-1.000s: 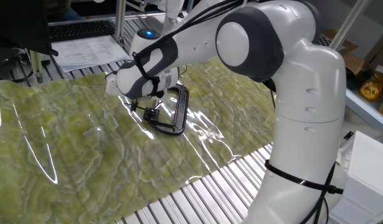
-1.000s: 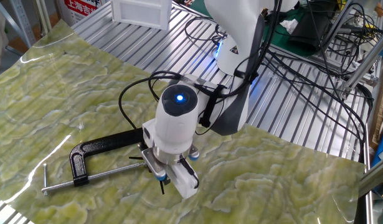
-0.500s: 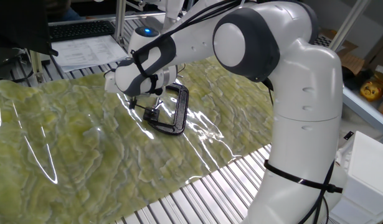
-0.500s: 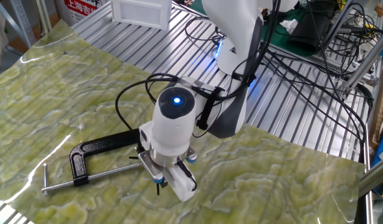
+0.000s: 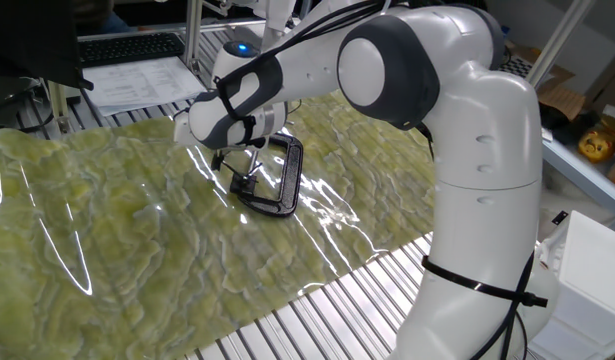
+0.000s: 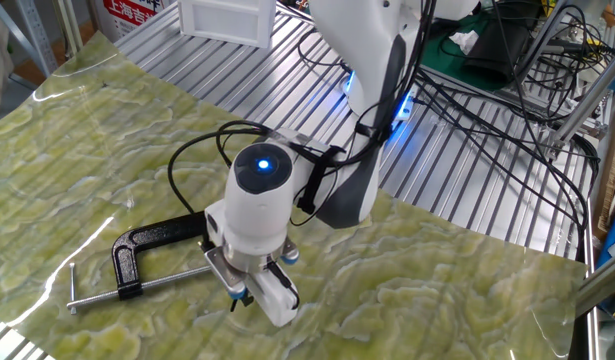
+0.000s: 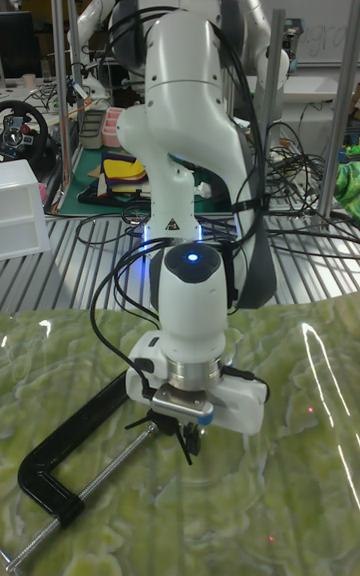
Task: Turn the hands of a clock
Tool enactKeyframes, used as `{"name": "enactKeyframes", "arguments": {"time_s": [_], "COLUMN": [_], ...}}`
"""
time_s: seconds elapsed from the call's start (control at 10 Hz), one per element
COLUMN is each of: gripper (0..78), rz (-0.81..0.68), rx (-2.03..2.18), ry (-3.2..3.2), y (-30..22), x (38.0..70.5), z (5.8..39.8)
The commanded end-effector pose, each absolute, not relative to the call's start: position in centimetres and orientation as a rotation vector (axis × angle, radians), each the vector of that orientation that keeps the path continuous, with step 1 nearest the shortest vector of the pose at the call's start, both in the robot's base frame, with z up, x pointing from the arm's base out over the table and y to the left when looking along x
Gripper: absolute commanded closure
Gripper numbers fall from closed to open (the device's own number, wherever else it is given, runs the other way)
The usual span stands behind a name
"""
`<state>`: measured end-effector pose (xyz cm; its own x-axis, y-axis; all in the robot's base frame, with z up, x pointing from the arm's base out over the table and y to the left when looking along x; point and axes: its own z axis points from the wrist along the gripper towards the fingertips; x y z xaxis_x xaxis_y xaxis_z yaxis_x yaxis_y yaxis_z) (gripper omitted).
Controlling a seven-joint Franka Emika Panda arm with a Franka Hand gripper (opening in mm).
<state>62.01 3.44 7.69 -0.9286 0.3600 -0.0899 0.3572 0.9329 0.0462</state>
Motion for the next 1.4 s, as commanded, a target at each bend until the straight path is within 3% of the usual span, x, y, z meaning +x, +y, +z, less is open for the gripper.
{"name": "enactKeyframes", "arguments": {"time_s": [0.1,1.4], "gripper": [77.6,77.6], "rz": [0.044,0.045], "rx": [0.539,0.407], "ry": [2.989,3.003], "y": [3.0,-1.2], "x": [62.5,63.5], "z": [7.7,7.8]}}
